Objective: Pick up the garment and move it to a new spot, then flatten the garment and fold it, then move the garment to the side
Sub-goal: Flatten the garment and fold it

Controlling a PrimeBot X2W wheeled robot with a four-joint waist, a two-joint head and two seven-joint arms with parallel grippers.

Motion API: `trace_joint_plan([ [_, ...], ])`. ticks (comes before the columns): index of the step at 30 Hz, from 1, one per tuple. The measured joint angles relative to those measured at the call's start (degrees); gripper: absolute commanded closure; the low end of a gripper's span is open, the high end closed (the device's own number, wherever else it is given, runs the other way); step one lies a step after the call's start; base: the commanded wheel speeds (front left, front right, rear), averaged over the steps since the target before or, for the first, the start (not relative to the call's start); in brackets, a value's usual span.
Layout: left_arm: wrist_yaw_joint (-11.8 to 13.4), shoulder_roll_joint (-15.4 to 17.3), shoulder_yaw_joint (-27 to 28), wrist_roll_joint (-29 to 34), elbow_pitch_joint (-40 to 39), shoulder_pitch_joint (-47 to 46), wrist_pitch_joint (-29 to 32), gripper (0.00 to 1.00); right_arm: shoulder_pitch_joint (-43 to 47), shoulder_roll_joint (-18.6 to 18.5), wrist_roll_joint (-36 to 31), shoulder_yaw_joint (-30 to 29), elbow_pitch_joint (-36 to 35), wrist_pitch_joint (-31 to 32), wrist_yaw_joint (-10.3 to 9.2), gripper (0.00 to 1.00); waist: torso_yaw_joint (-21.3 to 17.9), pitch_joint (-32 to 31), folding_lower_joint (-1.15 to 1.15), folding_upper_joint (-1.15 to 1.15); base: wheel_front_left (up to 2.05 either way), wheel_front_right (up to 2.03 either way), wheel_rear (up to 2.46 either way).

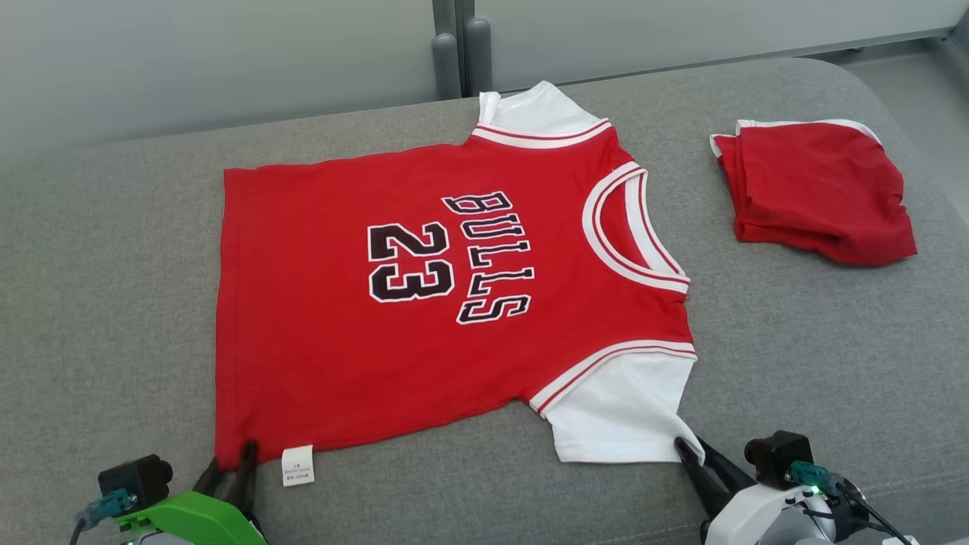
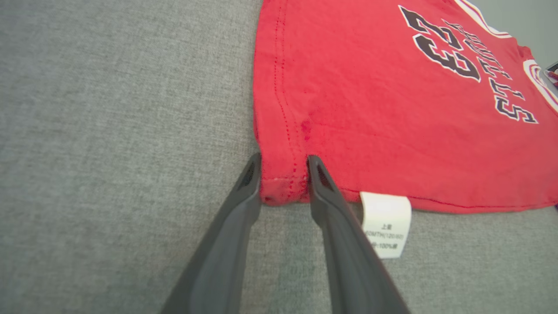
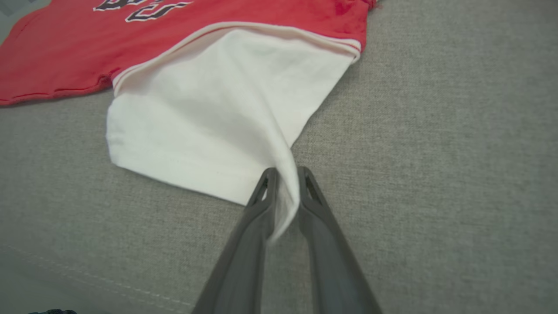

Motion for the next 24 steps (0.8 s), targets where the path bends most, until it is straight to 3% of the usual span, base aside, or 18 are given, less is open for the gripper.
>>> trace_joint_plan([
  [1, 0.0, 0.0, -0.2, -0.1, 0.0, -0.2, 0.0, 1.00, 0.0, 0.0, 0.0, 0.0, 0.0, 0.0, 0.00, 0.80, 0.0, 0.1, 0.00, 0.00, 0.00, 0.00, 0.00],
  [2, 0.0, 0.0, -0.4, -0.1, 0.1, -0.5, 0.0, 1.00, 0.0, 0.0, 0.0, 0.0, 0.1, 0.0, 0.00, 0.98, 0.0, 0.1, 0.00, 0.00, 0.00, 0.00, 0.00],
  [3, 0.0, 0.0, -0.6, -0.2, 0.1, -0.9, 0.0, 1.00, -0.1, 0.0, 0.0, 0.0, 0.1, 0.0, 0.01, 1.00, 0.0, 0.2, 0.00, 0.00, 0.00, 0.00, 0.00],
  [12, 0.0, 0.7, -1.0, -0.5, -1.0, -2.3, 1.9, 1.00, -2.1, -0.2, 0.4, -0.6, -2.7, -0.4, 0.67, 1.00, -0.2, 0.7, 0.00, 0.00, 0.00, 0.00, 0.00],
  [24, 0.0, 4.3, -1.2, -1.8, -7.5, -3.1, 9.1, 1.00, -3.5, -3.7, 0.5, -2.8, -12.4, -0.5, 1.04, 1.00, -0.1, 2.6, 0.00, 0.00, 0.00, 0.00, 0.00],
])
